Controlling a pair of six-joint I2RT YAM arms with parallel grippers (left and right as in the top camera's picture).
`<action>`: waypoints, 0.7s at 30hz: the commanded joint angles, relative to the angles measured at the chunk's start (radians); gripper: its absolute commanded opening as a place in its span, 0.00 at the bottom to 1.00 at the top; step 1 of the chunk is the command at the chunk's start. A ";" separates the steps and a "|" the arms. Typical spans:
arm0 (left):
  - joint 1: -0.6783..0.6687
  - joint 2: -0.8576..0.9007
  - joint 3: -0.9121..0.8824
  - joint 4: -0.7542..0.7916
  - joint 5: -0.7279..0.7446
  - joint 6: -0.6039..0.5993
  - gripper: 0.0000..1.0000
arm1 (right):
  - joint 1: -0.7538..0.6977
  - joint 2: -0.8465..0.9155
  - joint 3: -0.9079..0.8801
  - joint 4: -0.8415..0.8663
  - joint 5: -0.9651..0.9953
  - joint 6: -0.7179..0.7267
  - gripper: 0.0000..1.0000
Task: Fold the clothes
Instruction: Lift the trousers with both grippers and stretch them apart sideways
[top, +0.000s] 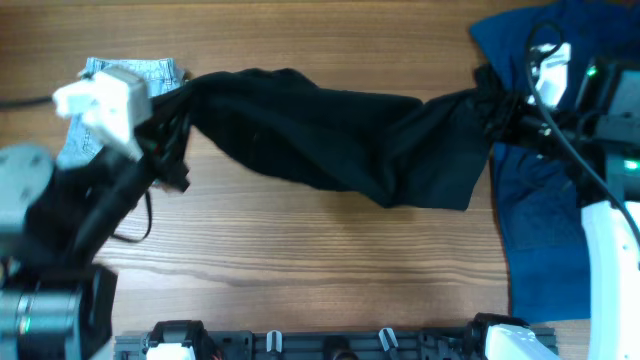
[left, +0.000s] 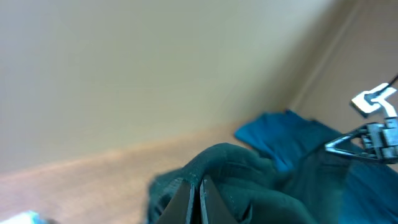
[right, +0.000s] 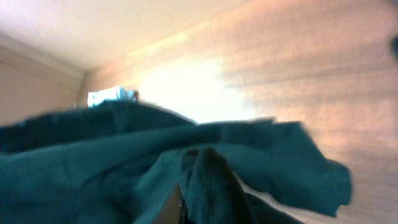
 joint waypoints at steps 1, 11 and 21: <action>0.007 -0.076 0.077 -0.031 -0.140 0.001 0.04 | -0.005 -0.019 0.201 -0.100 0.171 -0.023 0.04; 0.007 -0.083 0.220 -0.240 -0.408 0.062 0.04 | -0.005 0.006 0.430 -0.430 0.232 -0.049 0.04; 0.007 0.029 0.220 -0.381 -0.568 0.114 0.04 | -0.005 0.198 0.411 -0.399 0.044 -0.261 0.04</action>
